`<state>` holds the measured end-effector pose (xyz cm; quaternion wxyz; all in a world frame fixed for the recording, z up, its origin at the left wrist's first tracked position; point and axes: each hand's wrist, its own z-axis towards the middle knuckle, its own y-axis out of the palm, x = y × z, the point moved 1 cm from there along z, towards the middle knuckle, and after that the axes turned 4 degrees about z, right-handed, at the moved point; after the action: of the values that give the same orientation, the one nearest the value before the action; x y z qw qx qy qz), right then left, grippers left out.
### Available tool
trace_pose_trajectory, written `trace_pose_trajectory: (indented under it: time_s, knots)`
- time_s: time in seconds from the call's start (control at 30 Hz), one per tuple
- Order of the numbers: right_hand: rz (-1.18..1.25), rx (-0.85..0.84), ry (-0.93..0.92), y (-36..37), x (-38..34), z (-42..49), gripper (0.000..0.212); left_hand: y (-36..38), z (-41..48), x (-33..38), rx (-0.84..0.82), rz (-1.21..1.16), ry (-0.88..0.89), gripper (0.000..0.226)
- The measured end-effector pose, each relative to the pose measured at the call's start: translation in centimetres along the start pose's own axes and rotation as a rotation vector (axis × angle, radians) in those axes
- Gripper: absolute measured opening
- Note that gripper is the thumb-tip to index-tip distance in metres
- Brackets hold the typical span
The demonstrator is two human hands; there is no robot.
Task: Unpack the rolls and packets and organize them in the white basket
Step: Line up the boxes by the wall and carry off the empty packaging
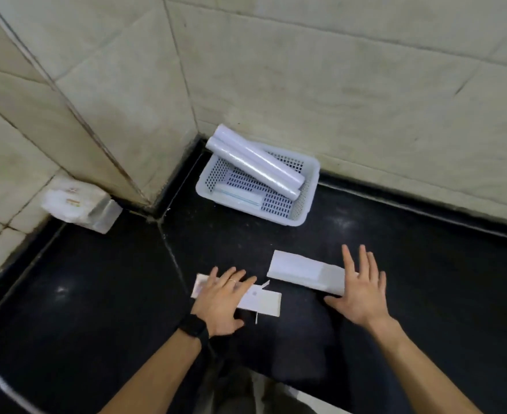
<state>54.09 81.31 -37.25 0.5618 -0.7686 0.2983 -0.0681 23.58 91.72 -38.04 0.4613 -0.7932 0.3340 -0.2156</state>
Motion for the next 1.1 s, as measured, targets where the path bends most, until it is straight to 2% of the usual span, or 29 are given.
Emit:
trace_pose_trajectory:
  time_s: [0.1, 0.2, 0.3, 0.4, 0.53, 0.63, 0.7, 0.77, 0.87, 1.1]
  knots:
    - [-0.066, -0.138, 0.012, 0.6, 2.8, 1.3, 0.135, -1.2, 1.0, 1.6, -0.089, 0.084, -0.048, 0.083]
    - [-0.069, -0.199, -0.002, 1.0, 4.4, 0.9, 0.115, -3.0, 1.5, 2.4, -0.060, 0.074, -0.080, 0.077]
    - [-0.007, -0.110, 0.028, 0.8, 5.8, -0.8, 0.091, -5.7, 2.1, 3.4, 0.006, 0.024, -0.093, 0.073]
    - [0.121, -0.033, 0.088, 0.4, 7.3, -3.9, 0.067, -8.8, 3.2, 4.5, 0.042, -0.062, -0.107, 0.078]
    - [0.423, 0.074, 0.217, 0.4, 9.7, -9.2, 0.038, -12.3, 4.9, 6.7, 0.094, -0.178, -0.058, 0.075]
    - [0.637, 0.193, 0.322, -0.1, 10.9, -13.7, 0.023, -14.6, 6.4, 9.1, 0.101, -0.252, 0.048, 0.084]
    - [0.757, 0.271, 0.425, -0.5, 11.5, -16.8, 0.024, -15.8, 7.7, 11.1, 0.099, -0.267, 0.134, 0.082]
    - [0.853, 0.349, 0.541, -0.8, 11.7, -19.6, 0.026, -16.7, 8.6, 13.4, 0.124, -0.282, 0.213, 0.071]
    - [0.973, 0.482, 0.676, -1.1, 11.7, -23.6, 0.025, -17.6, 9.0, 17.2, 0.139, -0.442, 0.319, 0.071]
    - [1.061, 0.807, 0.901, -0.9, 11.5, -31.6, 0.026, -18.1, 8.0, 28.0, 0.034, -0.746, 0.592, 0.063]
